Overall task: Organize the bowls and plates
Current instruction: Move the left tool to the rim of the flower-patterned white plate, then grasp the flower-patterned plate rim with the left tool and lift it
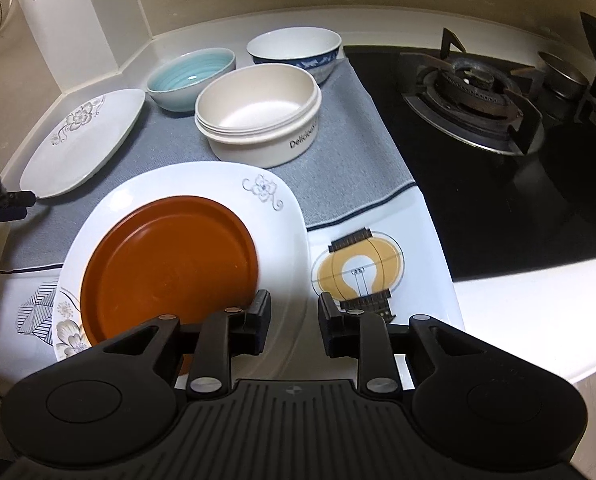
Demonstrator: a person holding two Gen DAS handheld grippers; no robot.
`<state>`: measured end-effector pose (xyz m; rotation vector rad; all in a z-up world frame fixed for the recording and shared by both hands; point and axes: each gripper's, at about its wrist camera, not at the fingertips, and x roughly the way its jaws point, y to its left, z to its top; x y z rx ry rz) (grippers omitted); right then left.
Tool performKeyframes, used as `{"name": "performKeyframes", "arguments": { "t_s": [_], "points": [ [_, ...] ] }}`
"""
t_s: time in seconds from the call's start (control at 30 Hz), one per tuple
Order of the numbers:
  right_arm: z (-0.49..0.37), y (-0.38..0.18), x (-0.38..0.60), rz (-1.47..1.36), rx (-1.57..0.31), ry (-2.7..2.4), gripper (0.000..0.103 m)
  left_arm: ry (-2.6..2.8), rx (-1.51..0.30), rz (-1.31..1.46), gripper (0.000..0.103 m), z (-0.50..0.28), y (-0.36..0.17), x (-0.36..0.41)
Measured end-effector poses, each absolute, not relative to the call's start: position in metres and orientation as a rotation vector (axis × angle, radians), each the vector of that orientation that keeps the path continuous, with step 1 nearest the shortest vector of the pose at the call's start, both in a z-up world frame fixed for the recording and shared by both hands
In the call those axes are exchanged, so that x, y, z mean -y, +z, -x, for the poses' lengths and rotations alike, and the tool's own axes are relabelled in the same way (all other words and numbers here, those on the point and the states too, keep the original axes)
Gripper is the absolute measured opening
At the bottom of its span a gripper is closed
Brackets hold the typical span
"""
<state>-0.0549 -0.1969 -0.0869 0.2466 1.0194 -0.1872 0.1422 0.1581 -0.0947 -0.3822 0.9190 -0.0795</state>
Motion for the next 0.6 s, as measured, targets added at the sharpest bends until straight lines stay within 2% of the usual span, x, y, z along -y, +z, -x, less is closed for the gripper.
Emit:
{"name": "performKeyframes", "arguments": {
  "t_s": [0.3,0.6],
  "points": [
    [0.048,-0.079,0.189,-0.218,-1.026,-0.164,0.028,-0.024,-0.945,0.456,0.031,-0.165,-0.106,-0.164],
    [0.035,-0.070,0.178,-0.181,-1.022,-0.130,0.028,-0.047,-0.956,0.456,0.022,-0.160,-0.112,-0.164]
  ]
}}
